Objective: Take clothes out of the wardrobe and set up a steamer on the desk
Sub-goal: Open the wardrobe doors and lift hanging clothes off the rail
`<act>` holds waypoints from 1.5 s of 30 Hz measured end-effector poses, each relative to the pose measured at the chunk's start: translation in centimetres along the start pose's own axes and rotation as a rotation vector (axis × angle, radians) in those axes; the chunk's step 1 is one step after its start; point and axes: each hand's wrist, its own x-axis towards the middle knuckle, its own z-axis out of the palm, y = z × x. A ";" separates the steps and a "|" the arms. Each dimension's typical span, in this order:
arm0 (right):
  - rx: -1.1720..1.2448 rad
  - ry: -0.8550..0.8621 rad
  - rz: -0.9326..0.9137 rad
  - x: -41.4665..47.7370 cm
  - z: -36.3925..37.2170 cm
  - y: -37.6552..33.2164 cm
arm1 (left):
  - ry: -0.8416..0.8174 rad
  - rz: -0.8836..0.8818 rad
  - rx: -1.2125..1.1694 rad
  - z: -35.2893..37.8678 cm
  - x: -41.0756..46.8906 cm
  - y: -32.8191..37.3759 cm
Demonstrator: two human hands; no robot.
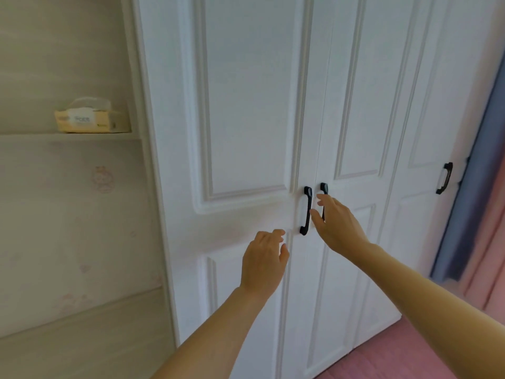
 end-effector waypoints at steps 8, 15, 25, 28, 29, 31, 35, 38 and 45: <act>0.069 0.015 -0.045 5.9 -0.4 1.5 | -0.005 -0.074 -0.082 4.7 5.1 2.5; 0.253 0.053 -0.014 9.2 -0.5 1.4 | 0.017 -0.180 -0.201 7.4 7.3 3.9; 0.431 0.034 0.041 10.4 -1.3 1.7 | 0.057 -0.299 -0.281 8.9 8.0 5.2; 0.468 0.032 0.032 10.4 -1.4 1.5 | 0.060 -0.315 -0.257 8.7 7.8 5.4; 0.483 0.034 0.033 10.4 -1.4 1.4 | 0.063 -0.318 -0.248 8.6 7.8 5.5; 0.547 0.035 0.046 10.3 -1.4 1.3 | 0.065 -0.319 -0.232 8.4 7.6 5.7; 0.571 0.113 0.017 9.3 -1.3 1.3 | 0.065 -0.304 -0.214 8.0 6.7 6.3; 0.530 0.161 -0.017 8.2 -1.2 1.7 | 0.053 -0.303 -0.226 7.6 5.9 7.0; 0.532 0.239 0.009 4.0 -3.1 1.7 | 0.021 -0.202 -0.259 5.8 2.7 8.8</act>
